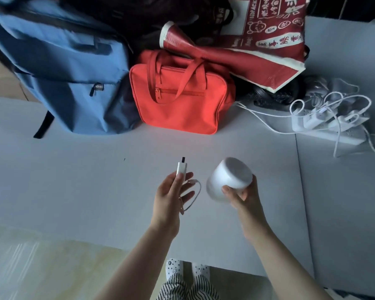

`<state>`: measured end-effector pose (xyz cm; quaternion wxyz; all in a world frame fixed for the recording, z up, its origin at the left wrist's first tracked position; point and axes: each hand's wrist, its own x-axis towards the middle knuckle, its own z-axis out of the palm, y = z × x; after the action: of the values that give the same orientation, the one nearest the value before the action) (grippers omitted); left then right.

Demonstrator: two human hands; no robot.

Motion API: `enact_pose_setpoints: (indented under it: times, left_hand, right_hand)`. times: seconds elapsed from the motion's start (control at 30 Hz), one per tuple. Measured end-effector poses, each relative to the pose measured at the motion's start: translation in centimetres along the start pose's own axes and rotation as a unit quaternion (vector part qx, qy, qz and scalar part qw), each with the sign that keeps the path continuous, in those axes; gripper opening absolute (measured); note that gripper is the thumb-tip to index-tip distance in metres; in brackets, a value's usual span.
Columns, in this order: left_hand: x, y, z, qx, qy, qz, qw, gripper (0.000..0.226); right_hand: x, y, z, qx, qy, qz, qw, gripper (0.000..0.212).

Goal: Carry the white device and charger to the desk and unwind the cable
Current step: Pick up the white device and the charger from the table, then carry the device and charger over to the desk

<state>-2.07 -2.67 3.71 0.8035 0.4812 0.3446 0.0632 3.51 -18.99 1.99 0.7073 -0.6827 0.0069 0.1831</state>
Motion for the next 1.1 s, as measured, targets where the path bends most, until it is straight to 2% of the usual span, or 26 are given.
enact_pose_setpoints:
  times: [0.07,0.17,0.4,0.63,0.97,1.1]
  left_hand:
    - [-1.3,0.6,-0.5,-0.035,-0.005,-0.02,0.999,0.029]
    - [-3.2,1.5,-1.4,-0.025,0.012,-0.005,1.0,0.029]
    - [-7.1,4.2,-6.1,-0.019,0.137,0.045,0.989,0.026]
    - [-10.8,6.1,-12.5,-0.06,0.265,0.091,0.958,0.024]
    - [-13.9,6.5,-22.3,-0.104,0.363,0.13,0.917,0.029]
    - [-14.8,7.1,-27.3,-0.11,0.389,0.135,0.905,0.027]
  right_hand:
    - [-0.8,-1.0,0.7,-0.001,-0.021,0.004,1.0,0.081]
    - [-1.5,-2.2,2.0,-0.013,-0.06,-0.006,0.998,0.072]
    - [-1.9,-4.1,6.8,-0.056,-0.168,-0.02,0.984,0.065]
    - [-3.2,-5.2,14.7,-0.091,-0.282,-0.046,0.954,0.053]
    - [-6.5,-3.6,25.7,-0.111,-0.366,-0.043,0.923,0.061]
    - [-8.4,-2.9,30.8,-0.112,-0.387,-0.038,0.914,0.056]
